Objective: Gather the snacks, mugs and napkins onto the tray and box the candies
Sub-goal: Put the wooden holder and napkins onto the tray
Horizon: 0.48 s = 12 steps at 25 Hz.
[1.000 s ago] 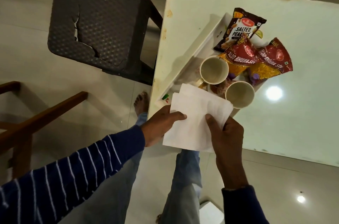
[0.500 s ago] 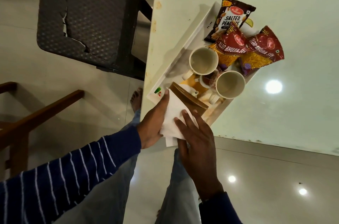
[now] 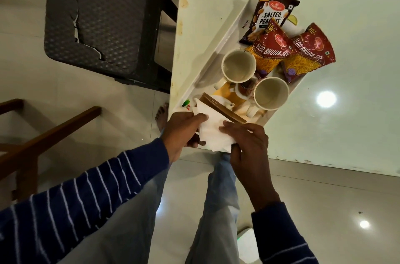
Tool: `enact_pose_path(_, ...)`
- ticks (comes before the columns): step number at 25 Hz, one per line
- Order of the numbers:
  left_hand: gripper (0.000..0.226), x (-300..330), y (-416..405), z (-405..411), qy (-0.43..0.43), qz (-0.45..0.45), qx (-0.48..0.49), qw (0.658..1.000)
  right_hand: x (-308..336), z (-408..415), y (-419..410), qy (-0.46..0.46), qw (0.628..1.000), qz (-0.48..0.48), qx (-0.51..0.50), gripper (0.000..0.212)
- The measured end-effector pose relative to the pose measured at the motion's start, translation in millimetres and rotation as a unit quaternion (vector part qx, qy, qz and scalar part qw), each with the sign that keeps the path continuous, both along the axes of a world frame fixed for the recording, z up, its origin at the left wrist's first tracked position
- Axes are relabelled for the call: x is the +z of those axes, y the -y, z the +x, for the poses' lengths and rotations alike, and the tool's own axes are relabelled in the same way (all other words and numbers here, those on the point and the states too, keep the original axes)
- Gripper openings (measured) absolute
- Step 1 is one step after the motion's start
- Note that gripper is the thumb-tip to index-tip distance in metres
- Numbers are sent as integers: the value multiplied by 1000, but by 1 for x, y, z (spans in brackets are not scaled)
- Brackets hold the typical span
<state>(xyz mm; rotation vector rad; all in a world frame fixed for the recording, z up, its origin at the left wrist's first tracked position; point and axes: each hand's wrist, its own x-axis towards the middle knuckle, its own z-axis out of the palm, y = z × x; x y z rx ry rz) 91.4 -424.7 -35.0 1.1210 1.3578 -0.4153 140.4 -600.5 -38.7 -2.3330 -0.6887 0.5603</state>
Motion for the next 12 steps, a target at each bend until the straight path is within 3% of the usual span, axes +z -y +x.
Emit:
enact_pose_path(4, 19, -16, -8, 5, -9, 68, -65, 996, -20, 6, -10, -52, 998, -45, -5, 26)
enact_pose_path(12, 41, -37, -6, 15, 22, 205, -130, 970, -34, 0, -15, 101, 987, -112, -53, 22)
